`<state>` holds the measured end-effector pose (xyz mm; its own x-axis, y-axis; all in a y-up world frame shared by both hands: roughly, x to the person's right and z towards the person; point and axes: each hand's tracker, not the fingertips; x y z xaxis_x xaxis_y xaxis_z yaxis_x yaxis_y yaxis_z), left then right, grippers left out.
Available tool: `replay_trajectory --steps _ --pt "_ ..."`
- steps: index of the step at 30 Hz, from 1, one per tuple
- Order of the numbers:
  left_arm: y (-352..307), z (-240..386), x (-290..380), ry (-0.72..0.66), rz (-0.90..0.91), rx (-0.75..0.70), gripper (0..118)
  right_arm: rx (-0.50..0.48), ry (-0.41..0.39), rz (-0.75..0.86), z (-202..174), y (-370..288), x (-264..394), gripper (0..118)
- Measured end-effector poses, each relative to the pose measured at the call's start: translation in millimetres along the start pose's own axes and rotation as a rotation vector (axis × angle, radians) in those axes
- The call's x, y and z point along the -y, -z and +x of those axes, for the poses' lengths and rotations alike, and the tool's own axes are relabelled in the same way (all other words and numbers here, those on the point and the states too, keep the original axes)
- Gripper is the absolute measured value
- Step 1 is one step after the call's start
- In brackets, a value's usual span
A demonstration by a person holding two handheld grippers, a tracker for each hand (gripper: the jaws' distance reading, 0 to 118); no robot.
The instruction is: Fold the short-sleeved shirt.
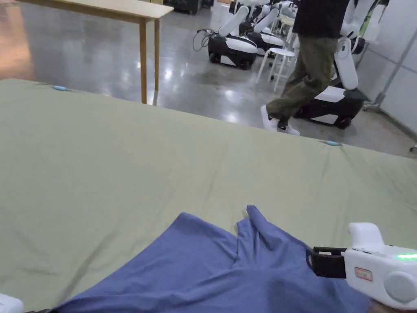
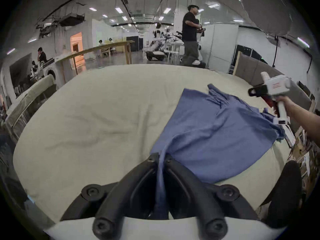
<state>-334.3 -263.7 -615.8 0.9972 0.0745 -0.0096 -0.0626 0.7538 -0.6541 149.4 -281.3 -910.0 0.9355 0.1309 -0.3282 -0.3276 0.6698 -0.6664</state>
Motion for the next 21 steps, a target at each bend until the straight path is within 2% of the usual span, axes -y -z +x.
replay_trajectory --steps 2,4,5,7,8,9,10,11,12,13,14,15,16,17,21 --pt "4.5 5.8 0.6 0.010 -0.001 -0.008 0 0.011 -0.027 -0.018 5.1 33.0 -8.0 114" --pt "7.8 7.1 -0.6 0.025 -0.002 -0.015 0 -0.001 -0.014 -0.065 10.8 62.9 -10.4 114" --pt "9.5 8.1 1.9 0.031 -0.004 -0.017 0 -0.001 -0.009 -0.073 12.8 72.8 -10.4 112" --pt "13.9 7.5 2.0 0.031 -0.020 -0.020 0 0.002 -0.004 -0.106 15.8 90.9 -6.9 100" --pt "15.4 6.7 1.6 0.029 -0.025 -0.021 0 0.010 -0.001 -0.147 14.1 89.7 -1.1 100" --pt "16.6 5.9 4.4 0.028 -0.029 -0.022 0 0.015 0.004 -0.158 11.7 88.6 3.7 72" --pt "17.8 5.4 4.0 0.028 -0.033 -0.025 0 -0.043 0.029 -0.103 8.3 78.3 7.8 55" --pt "18.6 4.7 2.8 0.028 -0.038 -0.023 0 -0.020 0.024 -0.065 2.3 69.6 9.2 24" --pt "19.3 4.2 1.7 0.028 -0.037 -0.020 0 -0.014 -0.018 -0.072 -13.3 56.0 13.7 3" --pt "18.5 5.6 3.6 0.028 -0.024 -0.020 0 0.021 -0.045 -0.068 -22.5 48.3 19.1 3" --pt "19.2 5.4 2.5 0.023 -0.016 -0.021 0 -0.010 -0.031 -0.069 -22.9 44.1 22.0 3" --pt "21.1 4.4 -0.5 0.016 -0.014 -0.019 0 -0.124 0.032 -0.127 -19.3 42.4 23.1 3" --pt "22.6 3.8 -4.2 0.013 -0.013 -0.019 0 -0.132 0.063 -0.129 -23.0 33.0 24.1 3" --pt "21.7 4.7 -5.3 0.015 -0.008 -0.018 0 -0.092 0.059 -0.076 -21.4 20.4 22.8 3" --pt "10.7 5.5 -36.2 0.017 0.064 -0.008 0 -0.120 0.144 0.123 -2.8 -60.4 -7.4 3"
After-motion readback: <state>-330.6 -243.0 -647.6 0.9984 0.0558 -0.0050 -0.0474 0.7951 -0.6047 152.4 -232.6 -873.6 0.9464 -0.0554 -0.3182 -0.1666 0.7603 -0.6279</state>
